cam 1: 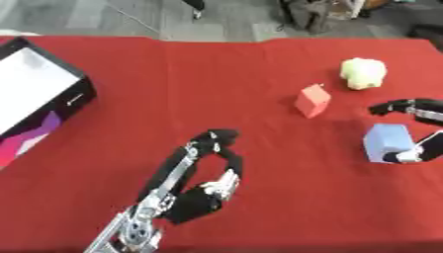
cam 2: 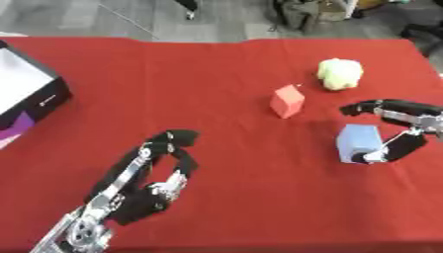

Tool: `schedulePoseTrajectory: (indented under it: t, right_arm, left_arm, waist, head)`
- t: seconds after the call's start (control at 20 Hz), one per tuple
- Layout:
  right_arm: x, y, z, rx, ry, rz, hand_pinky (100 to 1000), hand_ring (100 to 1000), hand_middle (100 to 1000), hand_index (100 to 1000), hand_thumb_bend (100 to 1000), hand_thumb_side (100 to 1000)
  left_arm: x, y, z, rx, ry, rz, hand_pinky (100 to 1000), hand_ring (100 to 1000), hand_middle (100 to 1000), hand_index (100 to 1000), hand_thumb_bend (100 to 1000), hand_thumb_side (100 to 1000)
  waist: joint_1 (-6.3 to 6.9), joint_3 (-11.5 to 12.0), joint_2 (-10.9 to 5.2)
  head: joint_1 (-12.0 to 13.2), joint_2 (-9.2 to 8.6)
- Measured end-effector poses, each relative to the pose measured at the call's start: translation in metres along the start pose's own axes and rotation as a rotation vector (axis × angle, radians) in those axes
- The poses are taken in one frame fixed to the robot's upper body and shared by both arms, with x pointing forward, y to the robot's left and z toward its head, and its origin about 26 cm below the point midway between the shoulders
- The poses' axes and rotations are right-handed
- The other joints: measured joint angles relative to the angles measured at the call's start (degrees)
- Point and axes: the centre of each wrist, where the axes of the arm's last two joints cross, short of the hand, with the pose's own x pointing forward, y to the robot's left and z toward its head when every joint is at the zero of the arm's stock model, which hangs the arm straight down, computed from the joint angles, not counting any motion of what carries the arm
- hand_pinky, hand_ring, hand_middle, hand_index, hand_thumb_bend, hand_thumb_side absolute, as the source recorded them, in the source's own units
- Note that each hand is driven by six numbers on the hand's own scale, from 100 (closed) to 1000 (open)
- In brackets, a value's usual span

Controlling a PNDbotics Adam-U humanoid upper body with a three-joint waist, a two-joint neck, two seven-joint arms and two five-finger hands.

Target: Pick up the objects with one hand, pass them to the other hand, and then place them into the box on the other side of the table.

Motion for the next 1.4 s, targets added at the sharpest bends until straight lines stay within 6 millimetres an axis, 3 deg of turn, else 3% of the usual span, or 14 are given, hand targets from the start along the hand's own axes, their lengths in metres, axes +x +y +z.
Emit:
schedulePoseTrajectory:
  t: [1.0,1.4]
  right_arm:
    - [-0.012,0.015,0.005,0.001,0.029,-0.024,1000,863,744,958,345,358]
    - [-0.006,0.009,0.003,-0.111,-0.035,-0.011,971,772,559,857,245,279]
  left_arm:
    - [0.001,0.000,0.000,-0.008,-0.002,-0.004,1000,876,843,584,100,621]
    - [0.001,-0.001,0.000,-0.008,-0.002,-0.006,1000,876,843,584,100,623]
  waist:
    - [0.15,-0.2,0.13]
    - [0.16,-0.3,0.13]
  head:
    - [0.3,-0.26]
    - [0.3,-0.31]
